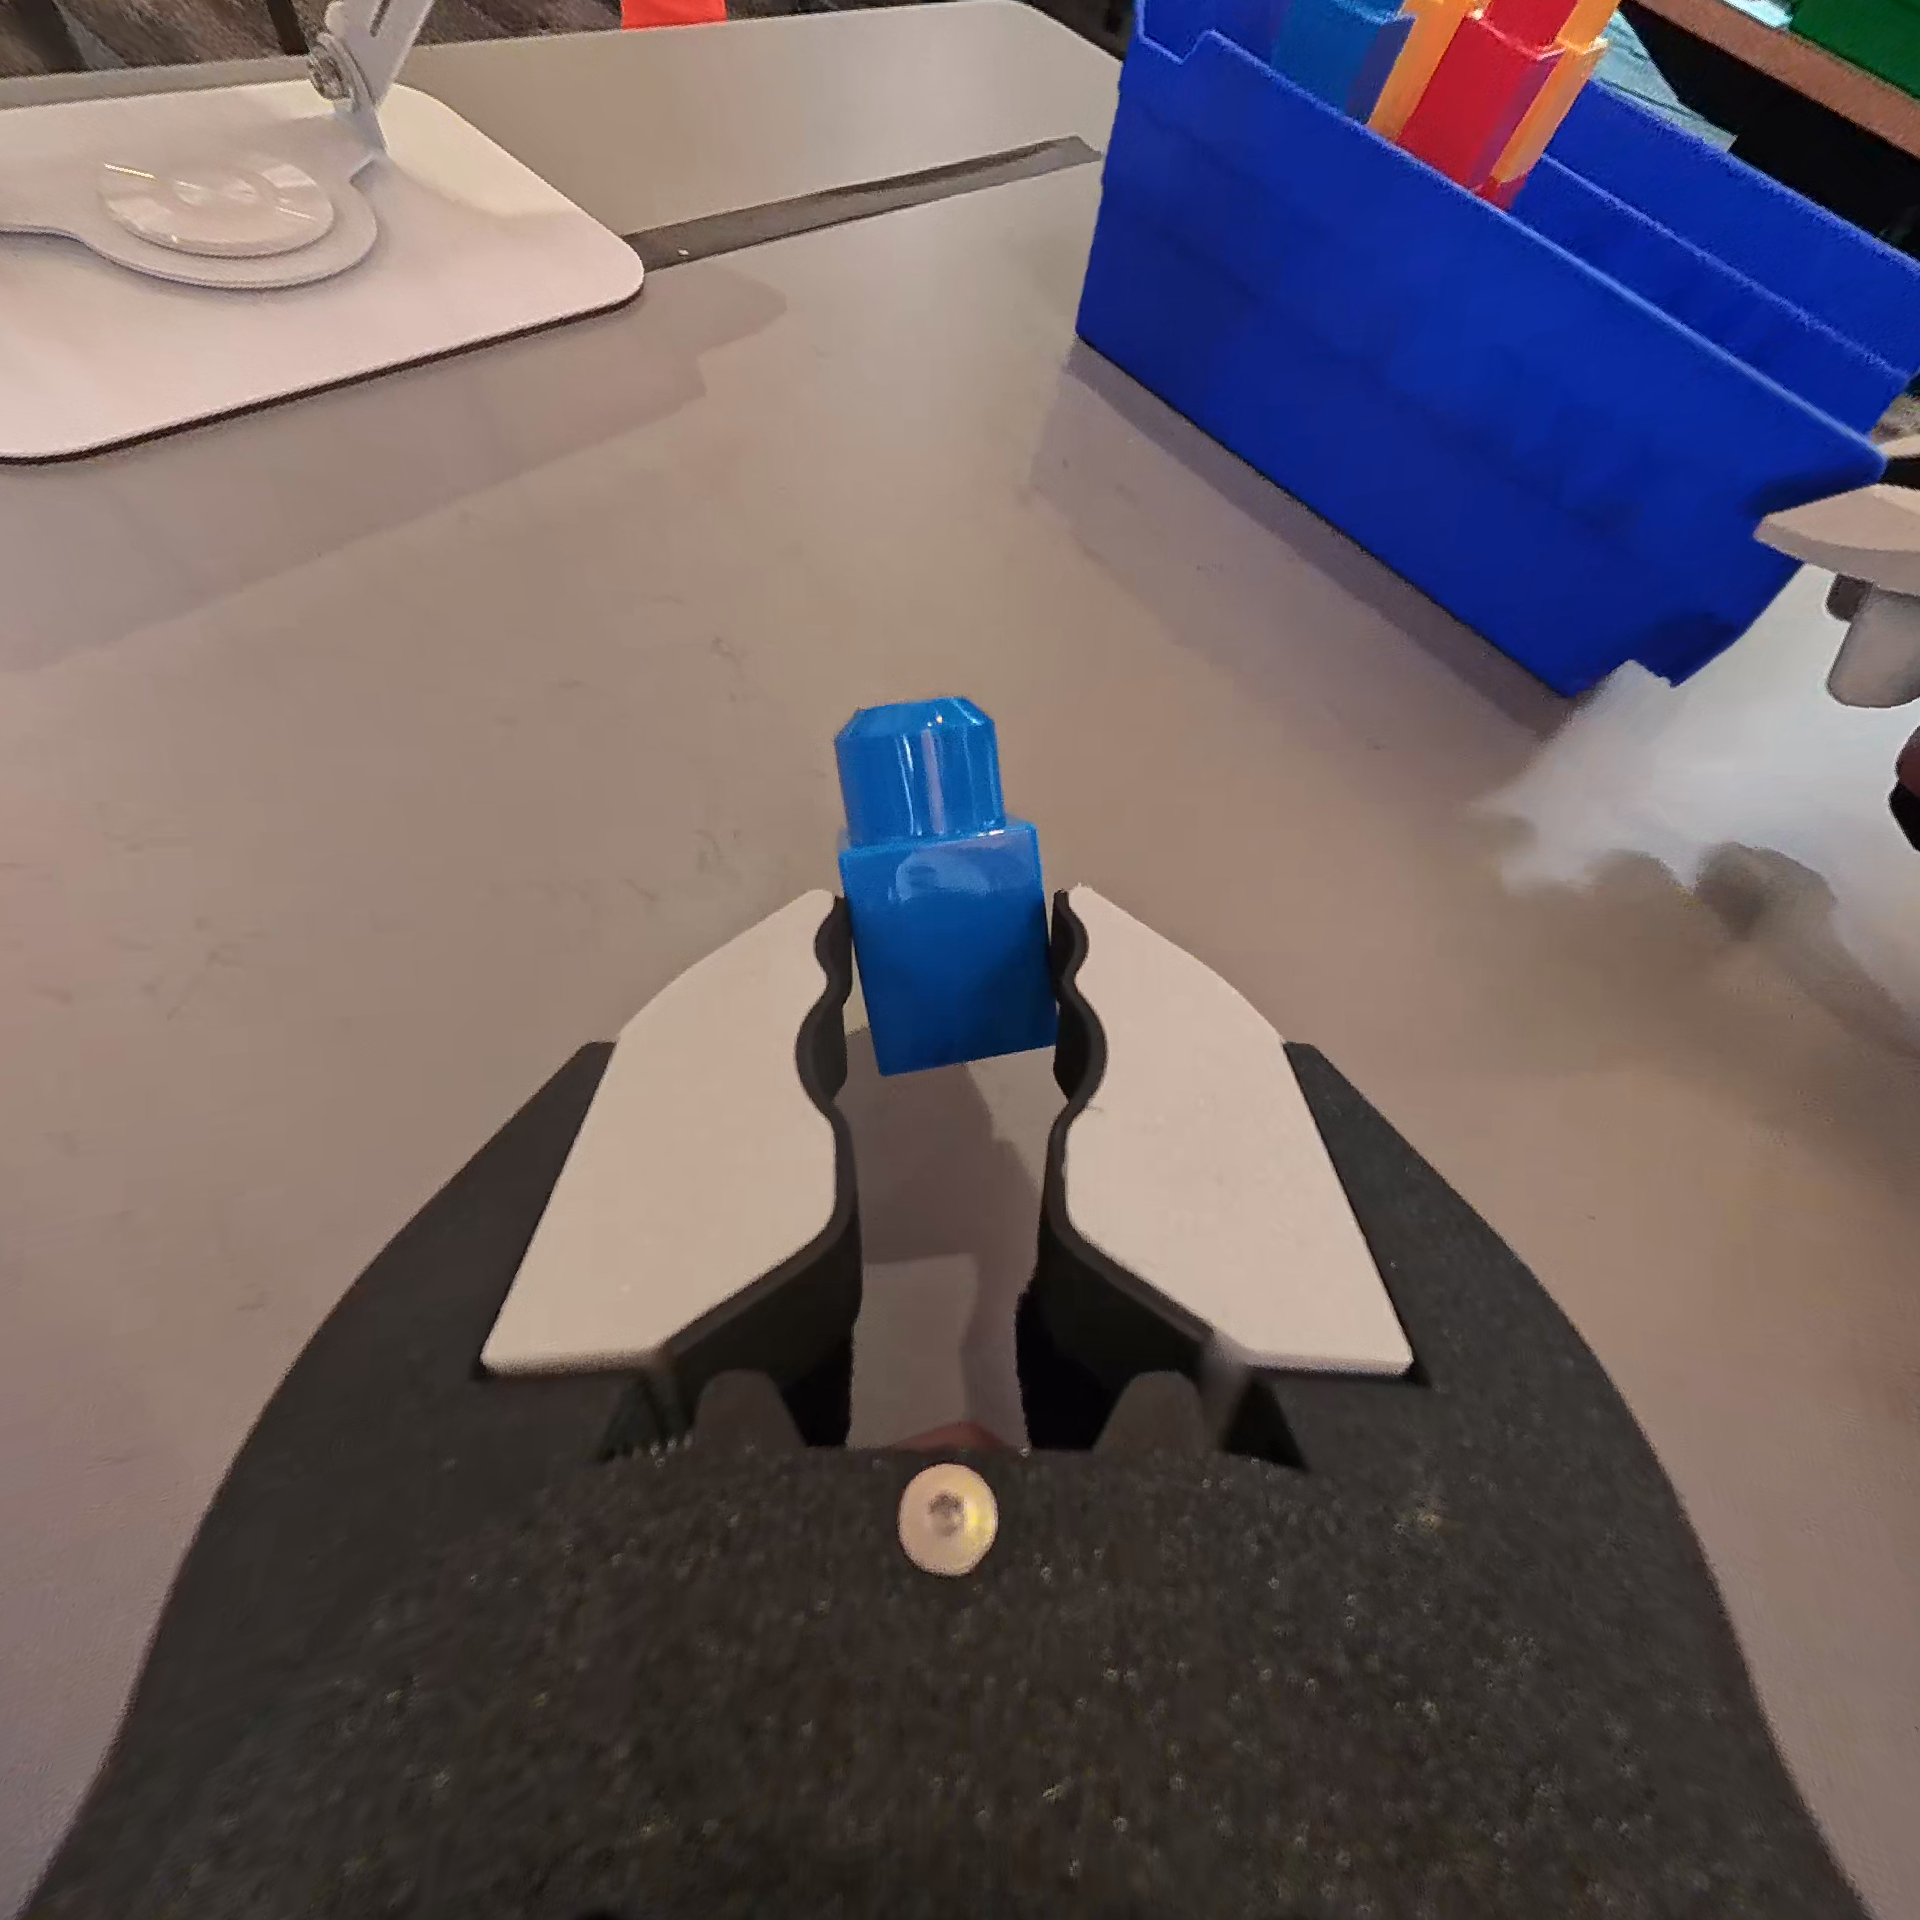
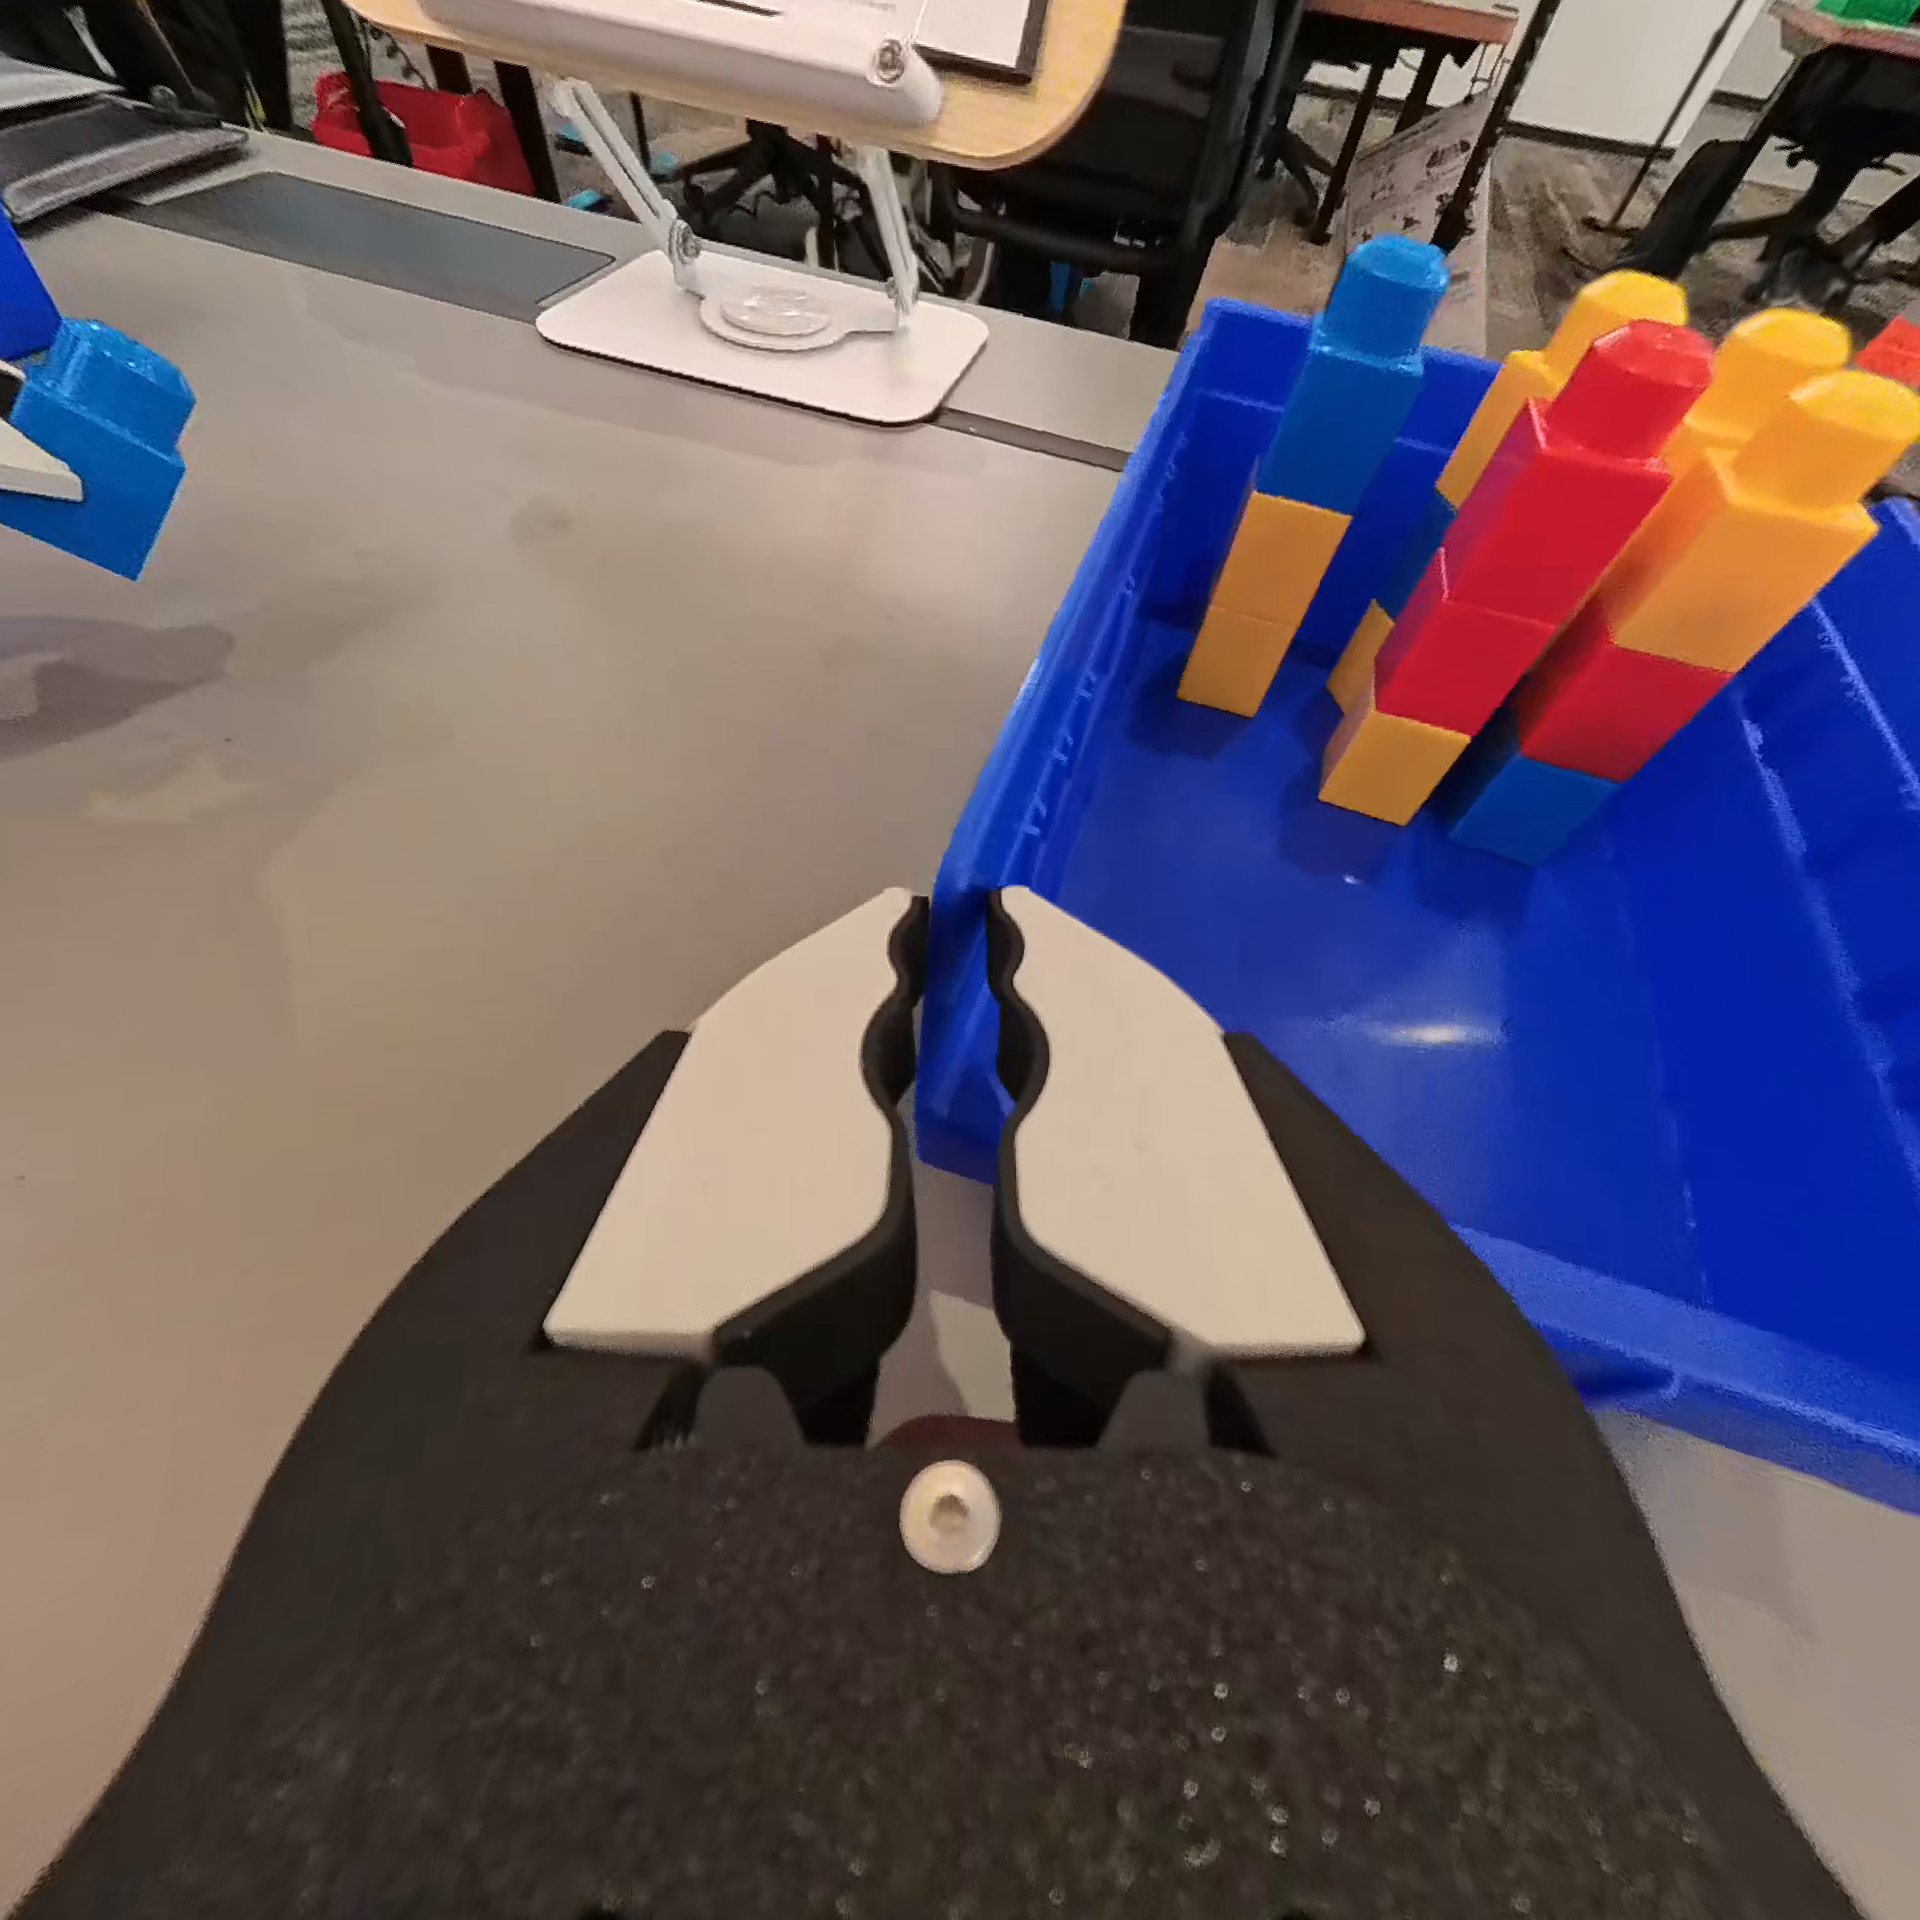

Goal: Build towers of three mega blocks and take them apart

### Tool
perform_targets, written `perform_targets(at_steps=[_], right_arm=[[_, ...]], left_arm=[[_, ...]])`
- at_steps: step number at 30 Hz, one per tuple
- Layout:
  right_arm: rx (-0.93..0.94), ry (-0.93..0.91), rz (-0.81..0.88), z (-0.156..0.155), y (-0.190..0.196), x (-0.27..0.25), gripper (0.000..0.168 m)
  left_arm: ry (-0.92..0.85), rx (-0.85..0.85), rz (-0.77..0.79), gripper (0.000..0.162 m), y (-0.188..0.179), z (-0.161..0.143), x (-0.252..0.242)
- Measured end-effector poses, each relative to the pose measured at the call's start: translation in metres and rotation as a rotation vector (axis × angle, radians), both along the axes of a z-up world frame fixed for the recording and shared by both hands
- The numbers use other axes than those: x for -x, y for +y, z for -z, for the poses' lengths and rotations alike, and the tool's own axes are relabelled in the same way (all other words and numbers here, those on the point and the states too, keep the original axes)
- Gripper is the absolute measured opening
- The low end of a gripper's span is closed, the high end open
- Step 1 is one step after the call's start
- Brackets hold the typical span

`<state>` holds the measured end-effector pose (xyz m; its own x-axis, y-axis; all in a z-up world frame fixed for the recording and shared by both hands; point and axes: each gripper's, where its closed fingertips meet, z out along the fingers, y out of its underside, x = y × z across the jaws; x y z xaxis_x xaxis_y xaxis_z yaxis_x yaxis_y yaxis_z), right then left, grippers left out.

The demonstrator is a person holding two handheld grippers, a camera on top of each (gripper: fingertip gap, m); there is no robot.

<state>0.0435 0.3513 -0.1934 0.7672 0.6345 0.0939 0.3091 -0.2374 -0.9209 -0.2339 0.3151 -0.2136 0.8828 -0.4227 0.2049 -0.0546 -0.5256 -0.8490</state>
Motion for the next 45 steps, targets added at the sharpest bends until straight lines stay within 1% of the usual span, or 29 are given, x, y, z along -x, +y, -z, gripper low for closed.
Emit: perform_targets(at_steps=[3,4,5,7,8,13,15,16,19,23,27,30,33,37,39,43,45], right_arm=[[-0.004,0.006,-0.015,0.0,-0.001,-0.006,0.01],[0.002,0.012,-0.017,-0.001,-0.002,-0.007,0.013],[-0.001,0.027,-0.014,-0.006,-0.004,-0.008,0.02],[-0.029,0.077,-0.023,-0.022,-0.01,-0.008,0.031],[-0.055,0.105,-0.04,-0.032,-0.015,-0.006,0.033],[-0.172,0.224,-0.171,-0.076,-0.046,0.022,0.032],[-0.176,0.271,-0.258,-0.082,-0.059,0.047,0.031],[-0.148,0.293,-0.325,-0.081,-0.066,0.065,0.033],[-0.013,0.358,-0.557,-0.074,-0.081,0.121,0.044],[0.173,0.453,-0.785,-0.072,-0.074,0.167,0.046],[0.375,0.564,-0.965,-0.07,-0.067,0.202,0.047],[0.494,0.617,-1.099,-0.073,-0.073,0.219,0.045],[0.501,0.66,-1.14,-0.081,-0.071,0.231,0.043],[0.498,0.644,-1.175,-0.086,-0.069,0.239,0.04],[0.497,0.639,-1.192,-0.088,-0.069,0.241,0.036],[0.464,0.621,-1.202,-0.086,-0.066,0.24,0.035],[0.459,0.626,-1.192,-0.084,-0.063,0.239,0.035]], left_arm=[[-0.01,-0.004,0.01,0.036,0.0,-0.001,-0.002],[-0.015,-0.007,0.013,0.036,0.0,-0.002,-0.002],[-0.025,-0.007,0.016,0.036,0.0,-0.002,-0.003],[-0.047,-0.006,0.024,0.036,-0.001,-0.004,-0.003],[-0.054,-0.011,0.028,0.036,-0.002,-0.005,-0.002],[-0.052,-0.054,0.052,0.036,0.005,-0.009,-0.003],[-0.073,-0.056,0.068,0.036,0.011,-0.013,-0.008],[-0.117,-0.066,0.096,0.036,0.011,-0.02,-0.016],[-0.277,-0.13,0.251,0.036,0.0,-0.049,-0.046],[-0.407,-0.225,0.414,0.036,-0.022,-0.082,-0.065],[-0.506,-0.303,0.492,0.036,-0.034,-0.107,-0.063],[-0.552,-0.338,0.497,0.035,-0.033,-0.118,-0.057],[-0.569,-0.346,0.505,0.036,-0.031,-0.123,-0.053],[-0.54,-0.343,0.515,0.036,-0.027,-0.121,-0.055],[-0.554,-0.349,0.507,0.035,-0.024,-0.122,-0.054],[-0.56,-0.337,0.509,0.035,-0.021,-0.121,-0.054],[-0.543,-0.296,0.495,0.036,-0.021,-0.118,-0.053]])
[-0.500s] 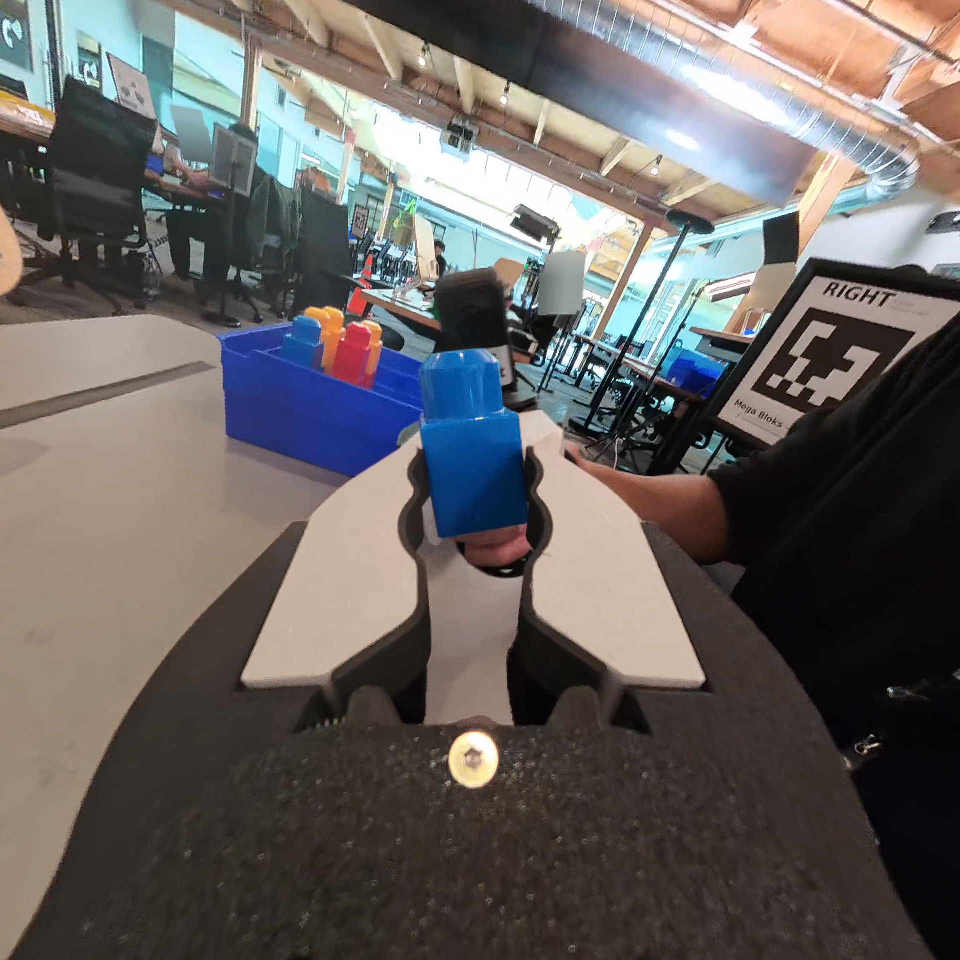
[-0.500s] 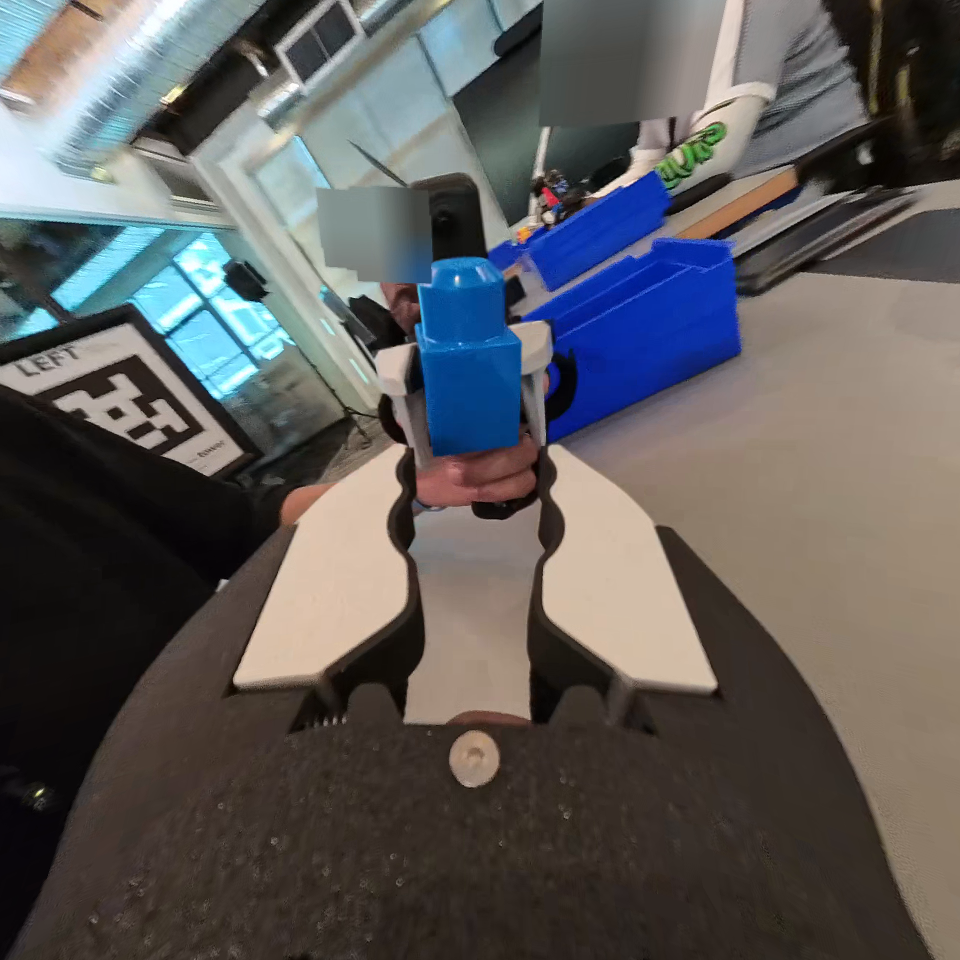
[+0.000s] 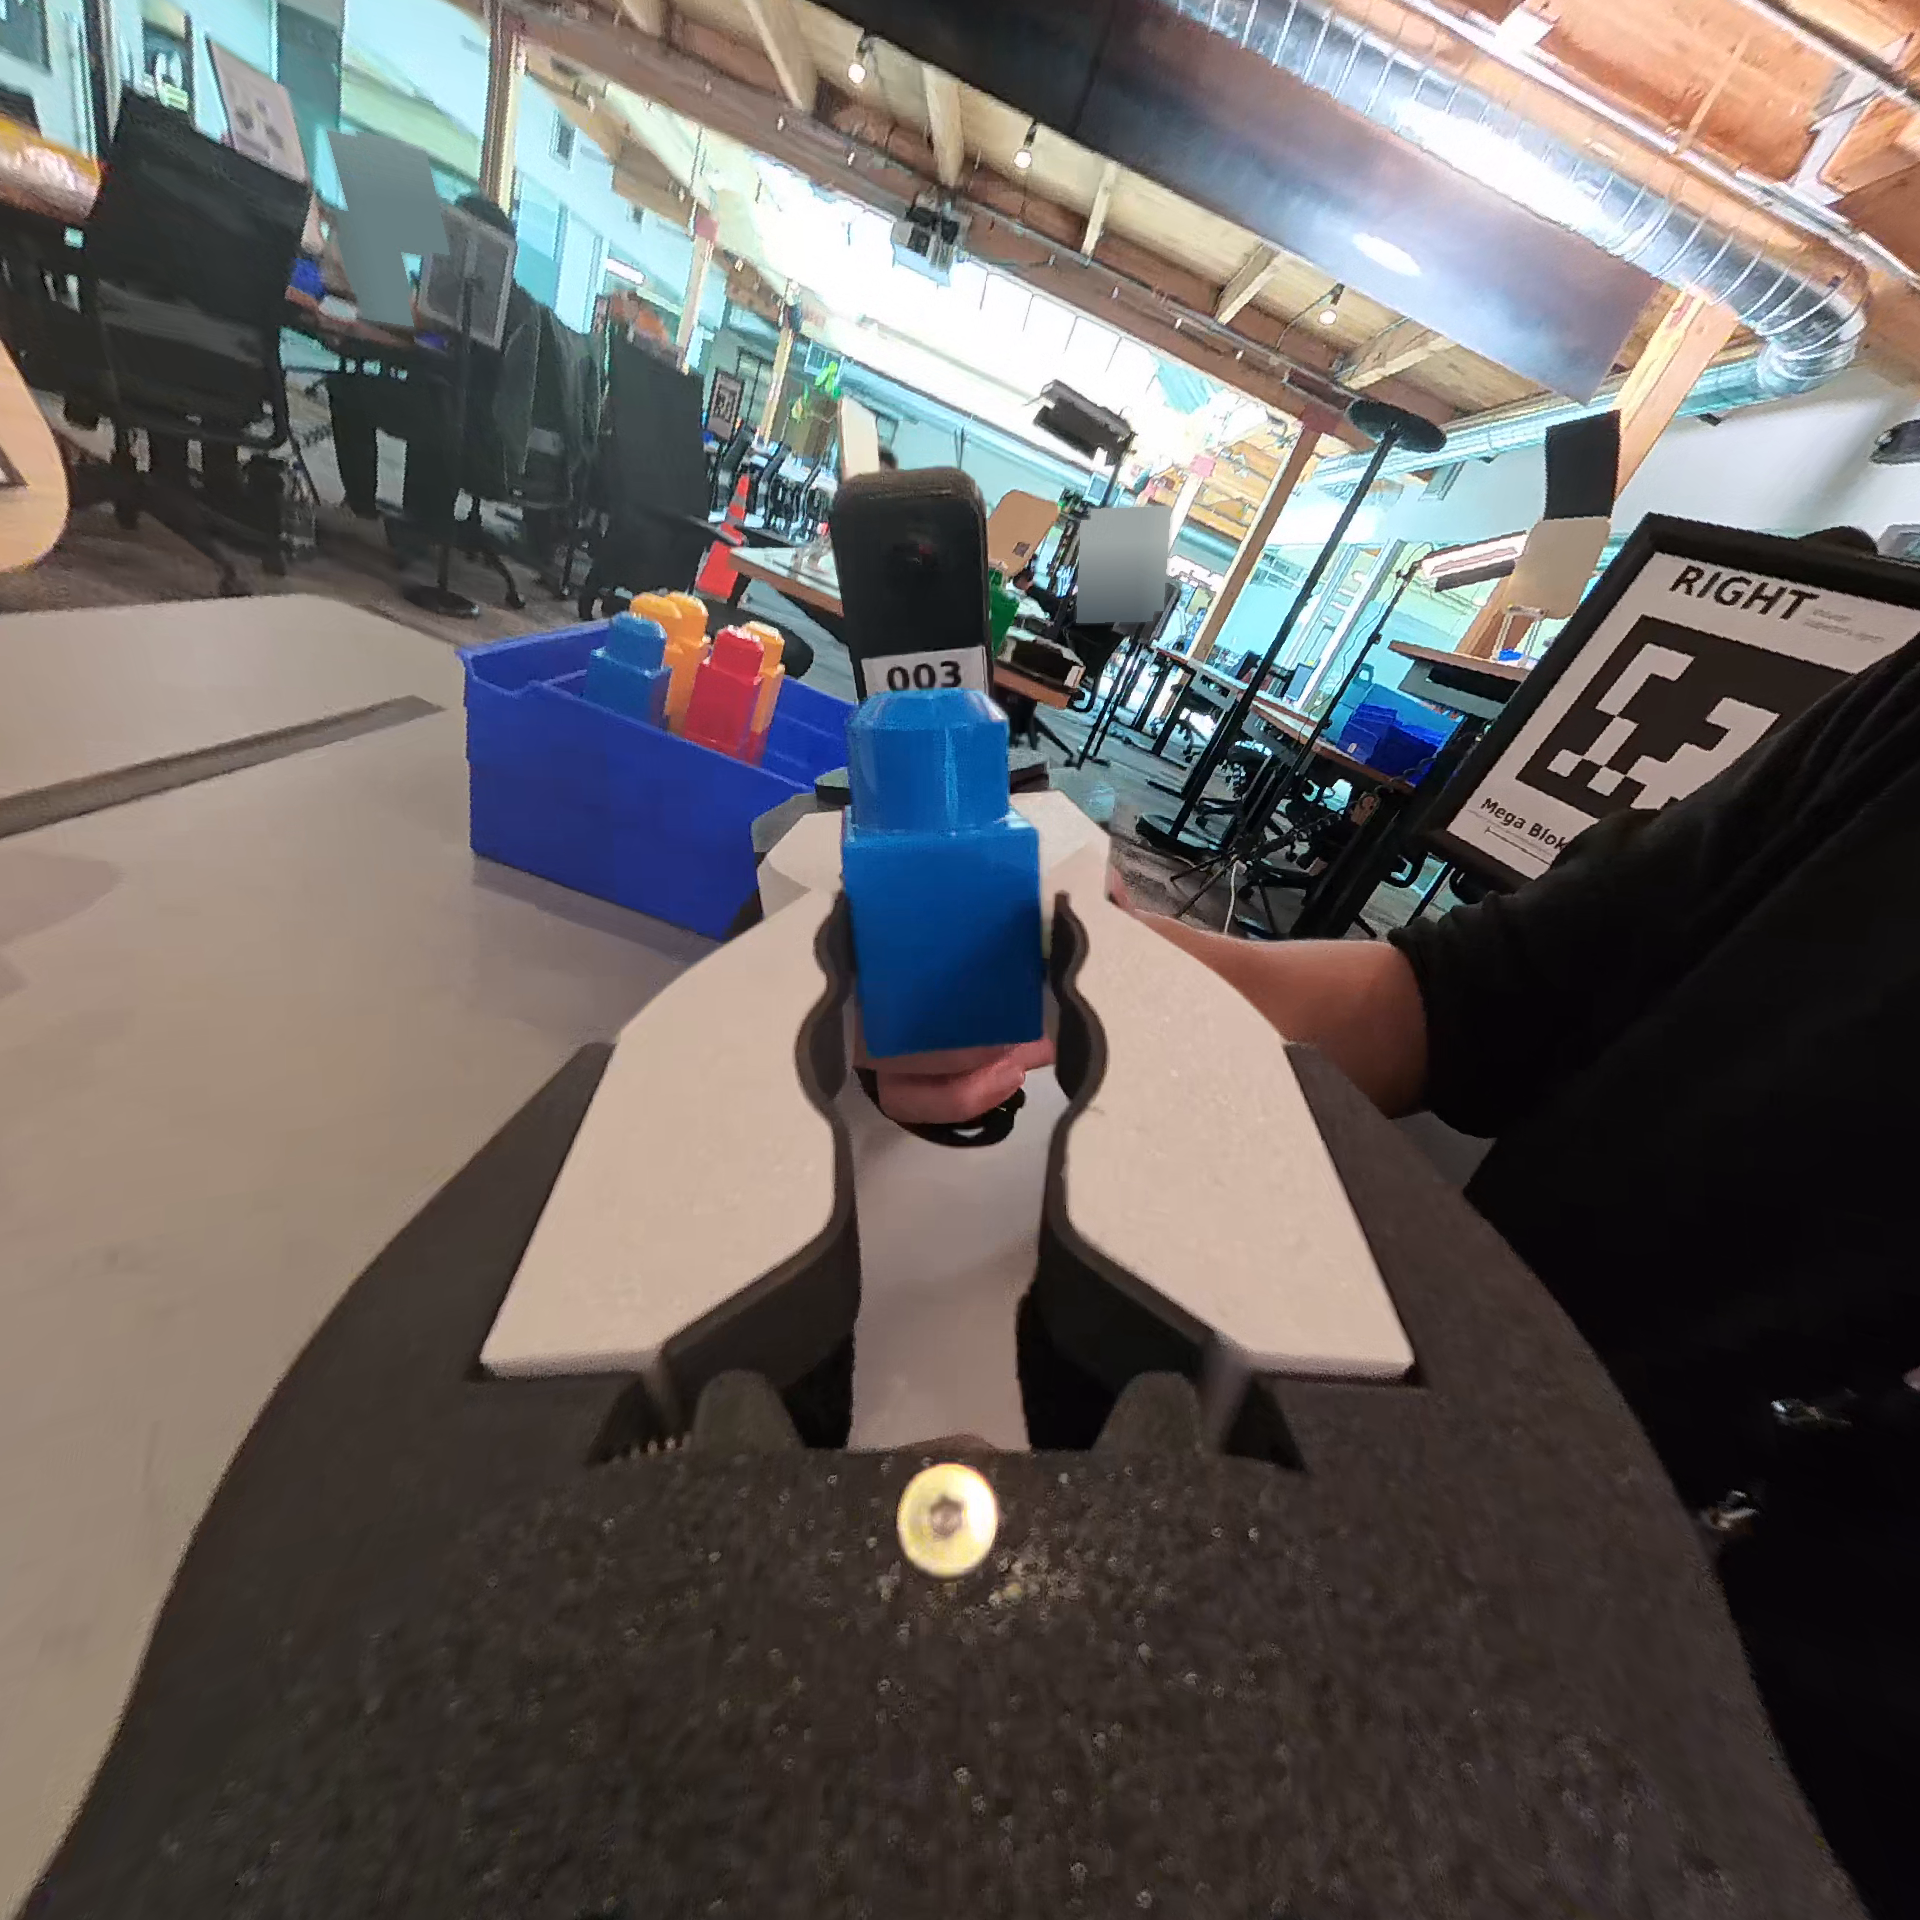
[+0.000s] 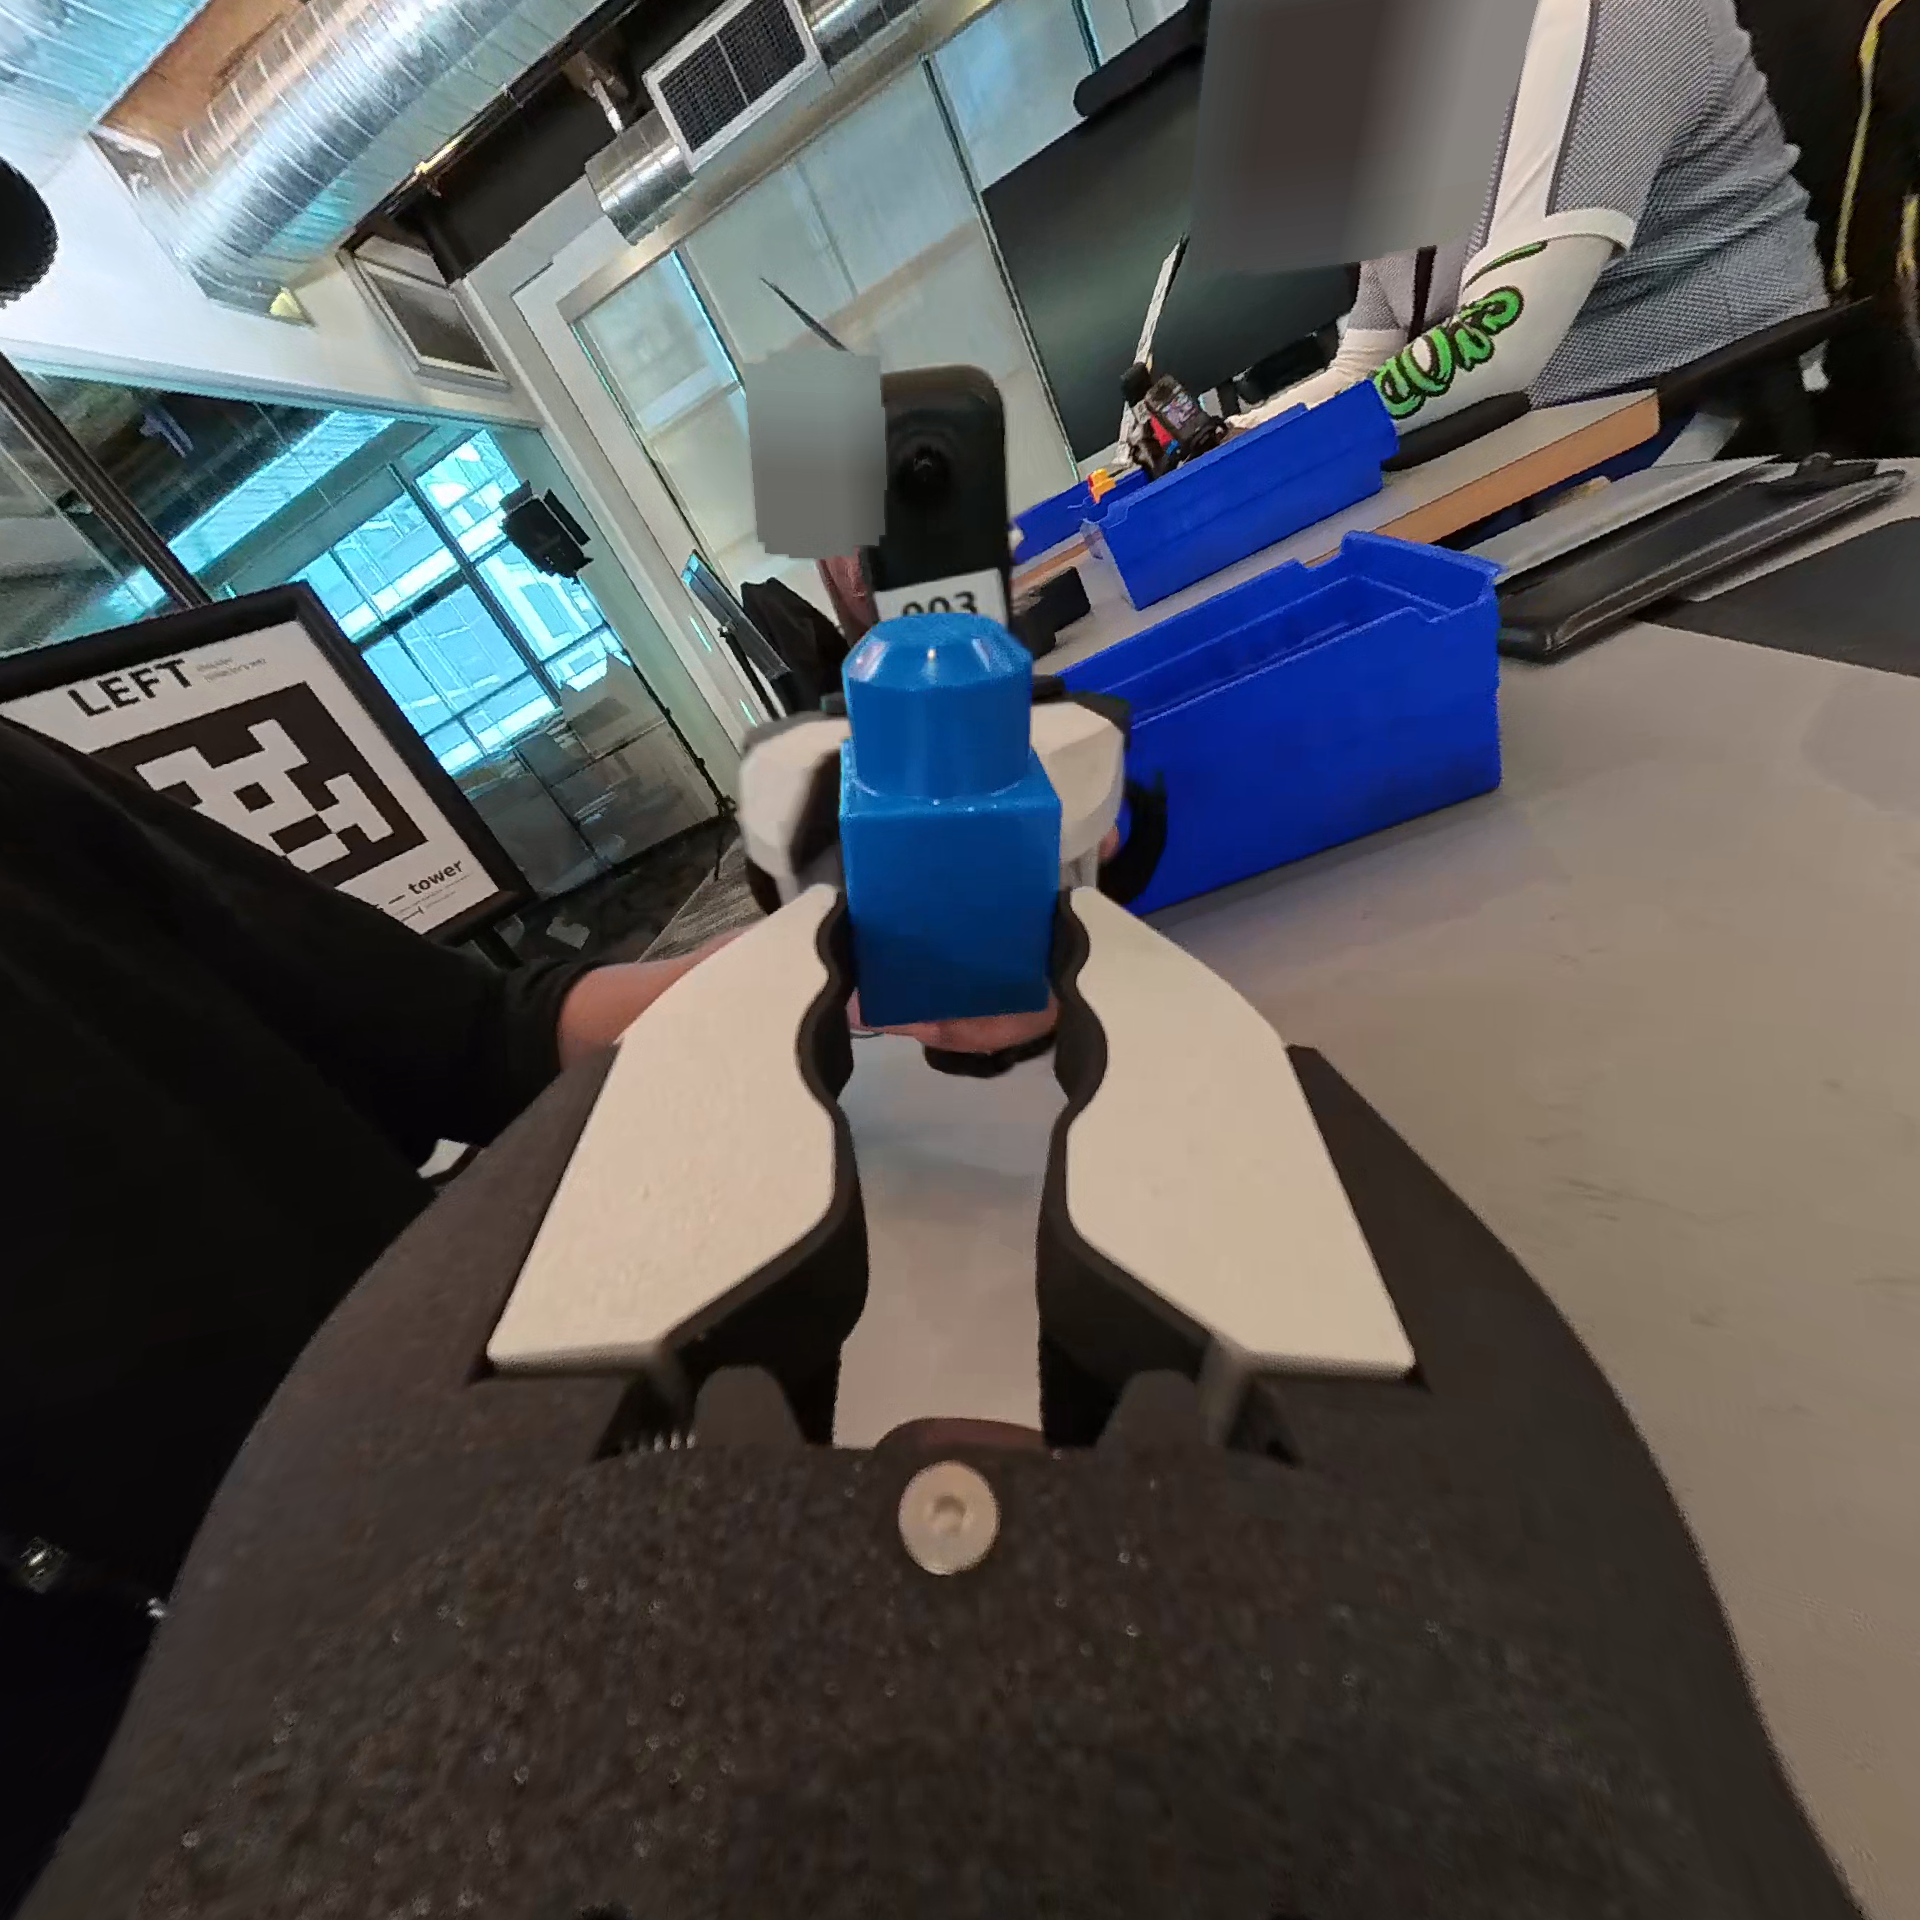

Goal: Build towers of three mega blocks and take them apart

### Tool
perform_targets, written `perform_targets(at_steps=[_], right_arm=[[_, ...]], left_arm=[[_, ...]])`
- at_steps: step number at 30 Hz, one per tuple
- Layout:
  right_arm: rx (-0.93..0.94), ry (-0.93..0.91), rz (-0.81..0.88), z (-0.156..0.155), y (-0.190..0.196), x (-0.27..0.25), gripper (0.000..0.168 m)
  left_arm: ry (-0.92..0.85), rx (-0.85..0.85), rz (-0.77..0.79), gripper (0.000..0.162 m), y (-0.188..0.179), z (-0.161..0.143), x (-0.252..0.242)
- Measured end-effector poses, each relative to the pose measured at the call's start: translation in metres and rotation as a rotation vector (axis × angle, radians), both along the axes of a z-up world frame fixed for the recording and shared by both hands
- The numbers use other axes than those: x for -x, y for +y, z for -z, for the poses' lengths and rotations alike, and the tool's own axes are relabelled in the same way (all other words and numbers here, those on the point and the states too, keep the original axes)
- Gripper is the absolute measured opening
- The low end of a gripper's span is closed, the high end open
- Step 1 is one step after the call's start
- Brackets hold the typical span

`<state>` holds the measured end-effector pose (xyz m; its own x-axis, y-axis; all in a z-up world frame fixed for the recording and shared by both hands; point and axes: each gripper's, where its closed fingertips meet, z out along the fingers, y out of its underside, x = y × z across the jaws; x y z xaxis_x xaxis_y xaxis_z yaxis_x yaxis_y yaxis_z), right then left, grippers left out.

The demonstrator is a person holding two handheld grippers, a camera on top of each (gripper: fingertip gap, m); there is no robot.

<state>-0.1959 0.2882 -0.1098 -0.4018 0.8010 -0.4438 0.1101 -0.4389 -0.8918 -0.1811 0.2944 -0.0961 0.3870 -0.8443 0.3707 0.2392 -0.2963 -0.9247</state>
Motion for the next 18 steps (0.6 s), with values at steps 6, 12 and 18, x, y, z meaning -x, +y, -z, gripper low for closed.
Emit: perform_targets(at_steps=[6,12,18], right_arm=[[-0.057,-0.002,0.137,0.02,0.018,-0.013,0.036],[-0.167,-0.031,0.212,0.032,0.005,-0.034,0.036],[-0.185,-0.035,0.181,0.036,-0.021,-0.035,0.036]], left_arm=[[0.048,0.035,-0.201,0.066,-0.043,-0.007,0.039],[0.061,0.202,-0.497,0.066,-0.131,0.006,0.096],[0.257,0.538,-0.917,0.061,-0.189,0.014,0.227]])
